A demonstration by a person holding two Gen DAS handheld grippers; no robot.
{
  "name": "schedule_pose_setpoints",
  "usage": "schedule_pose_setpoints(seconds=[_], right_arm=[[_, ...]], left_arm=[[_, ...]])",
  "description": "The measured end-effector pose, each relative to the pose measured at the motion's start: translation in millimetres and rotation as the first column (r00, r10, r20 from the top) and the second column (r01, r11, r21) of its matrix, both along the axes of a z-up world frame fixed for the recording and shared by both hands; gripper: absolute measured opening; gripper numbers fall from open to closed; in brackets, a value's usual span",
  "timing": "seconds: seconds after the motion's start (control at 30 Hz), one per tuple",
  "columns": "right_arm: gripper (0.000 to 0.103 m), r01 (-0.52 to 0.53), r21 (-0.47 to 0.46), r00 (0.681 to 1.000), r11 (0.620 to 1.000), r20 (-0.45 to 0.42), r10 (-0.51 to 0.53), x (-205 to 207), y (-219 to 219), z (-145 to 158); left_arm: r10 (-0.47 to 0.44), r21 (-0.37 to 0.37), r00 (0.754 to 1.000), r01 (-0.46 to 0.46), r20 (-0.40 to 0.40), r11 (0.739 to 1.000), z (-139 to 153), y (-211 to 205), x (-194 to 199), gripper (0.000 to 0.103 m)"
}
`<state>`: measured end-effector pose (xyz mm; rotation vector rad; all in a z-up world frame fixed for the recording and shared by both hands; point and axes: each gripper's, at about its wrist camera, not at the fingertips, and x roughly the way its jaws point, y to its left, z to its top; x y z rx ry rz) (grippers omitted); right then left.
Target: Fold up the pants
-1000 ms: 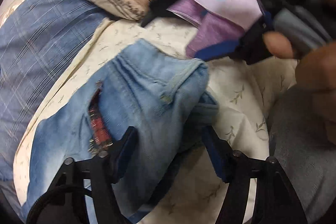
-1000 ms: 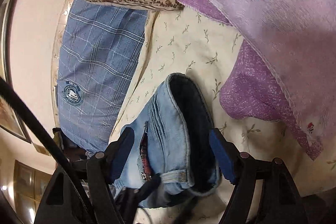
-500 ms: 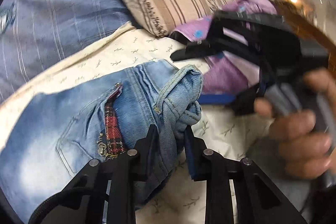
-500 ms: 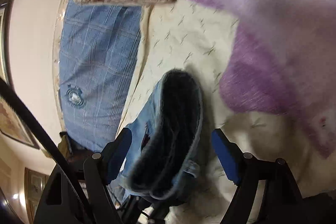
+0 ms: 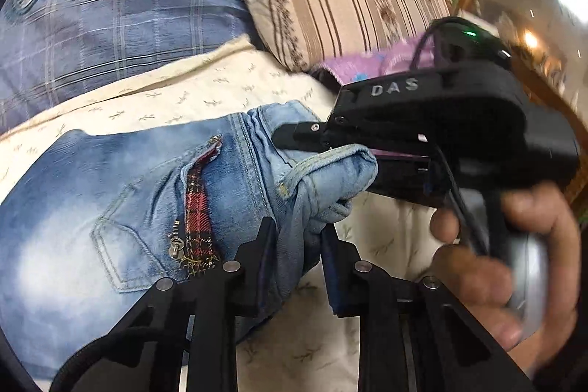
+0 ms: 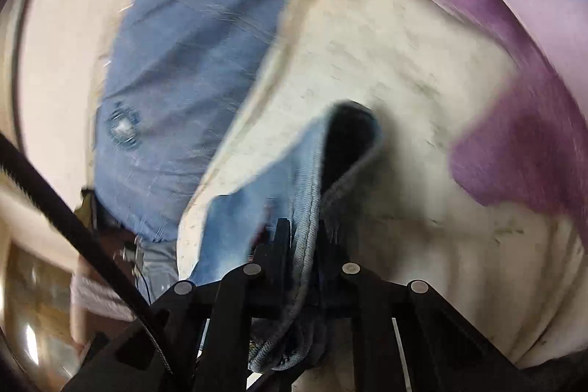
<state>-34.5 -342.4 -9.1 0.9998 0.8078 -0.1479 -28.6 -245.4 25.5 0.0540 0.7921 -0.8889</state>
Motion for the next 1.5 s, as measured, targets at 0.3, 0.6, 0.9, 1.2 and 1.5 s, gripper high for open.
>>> schedule_pose_setpoints(seconds=[0.3, 0.6, 0.9, 1.2, 1.5], right_arm=[[0.011, -0.295, -0.167, 0.941, 0.941, 0.121, 0.316, 70.2, 86.1, 68.6], [0.012, -0.604, -0.146, 0.786, 0.784, 0.053, 0.616, 160.1, 248.7, 26.9], [0.065, -0.597, -0.097, 0.802, 0.796, -0.03, 0.597, 149.5, 267.7, -12.4], [0.081, -0.458, -0.282, 0.885, 0.843, -0.052, 0.463, 49.5, 201.1, 3.3], [0.078, -0.622, -0.528, 0.77, 0.578, -0.277, 0.575, 40.5, 269.9, -20.8]], left_arm=[[0.136, -0.284, 0.974, -0.184, -0.181, 0.941, 23.6, 111.7, 39.2, 0.022], [0.371, -0.268, 0.814, -0.517, -0.446, 0.813, -31.2, 275.1, 83.7, 0.022], [0.402, -0.152, 0.745, -0.551, -0.531, 0.82, -55.6, 313.3, 91.8, 0.049], [0.53, -0.041, 0.757, -0.587, -0.383, 0.809, -23.9, 326.4, 122.3, 0.051], [0.466, -0.034, 0.744, -0.546, -0.479, 0.837, -61.3, 307.8, 169.9, 0.028]])
